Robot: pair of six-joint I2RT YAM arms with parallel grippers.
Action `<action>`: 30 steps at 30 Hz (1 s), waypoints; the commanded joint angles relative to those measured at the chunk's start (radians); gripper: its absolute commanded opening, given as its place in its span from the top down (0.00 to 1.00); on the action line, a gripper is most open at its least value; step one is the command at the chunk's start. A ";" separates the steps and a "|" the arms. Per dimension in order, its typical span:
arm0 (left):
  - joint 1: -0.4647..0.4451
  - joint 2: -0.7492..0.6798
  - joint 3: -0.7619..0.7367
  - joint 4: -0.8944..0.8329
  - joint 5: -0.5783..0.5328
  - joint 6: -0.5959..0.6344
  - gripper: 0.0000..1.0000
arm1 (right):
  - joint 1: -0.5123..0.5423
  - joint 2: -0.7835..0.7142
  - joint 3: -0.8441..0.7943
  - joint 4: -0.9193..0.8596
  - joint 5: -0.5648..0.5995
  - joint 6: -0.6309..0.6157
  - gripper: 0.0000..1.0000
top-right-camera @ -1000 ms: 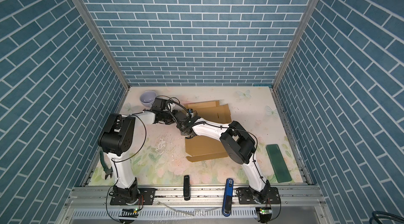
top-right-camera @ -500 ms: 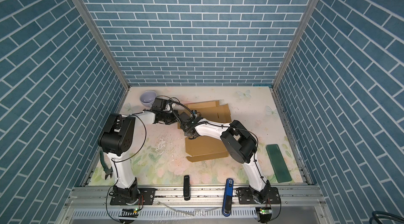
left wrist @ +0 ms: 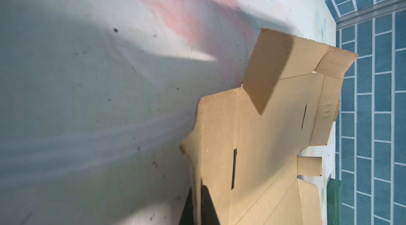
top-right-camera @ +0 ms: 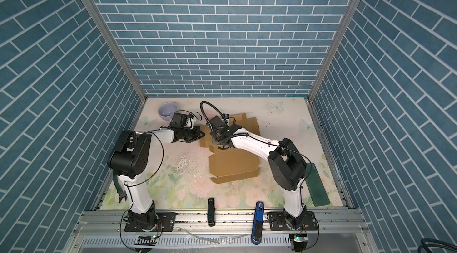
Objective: Fold the paper box
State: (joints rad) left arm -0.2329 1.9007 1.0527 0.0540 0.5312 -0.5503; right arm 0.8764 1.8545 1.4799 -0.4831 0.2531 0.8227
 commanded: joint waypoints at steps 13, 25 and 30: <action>-0.048 -0.234 -0.216 0.285 -0.243 0.008 1.00 | -0.155 -0.027 0.079 0.069 -0.196 0.240 0.51; -0.112 -0.318 -0.403 0.539 -0.330 0.077 1.00 | -0.192 0.057 0.116 0.220 -0.178 0.669 0.39; -0.119 -0.334 -0.440 0.584 -0.324 0.092 1.00 | -0.191 0.067 0.151 0.208 -0.106 0.718 0.37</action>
State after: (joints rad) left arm -0.3431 1.5948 0.6323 0.5667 0.2173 -0.4904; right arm 0.6846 1.9152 1.5593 -0.2840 0.0837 1.4364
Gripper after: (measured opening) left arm 0.062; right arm 0.625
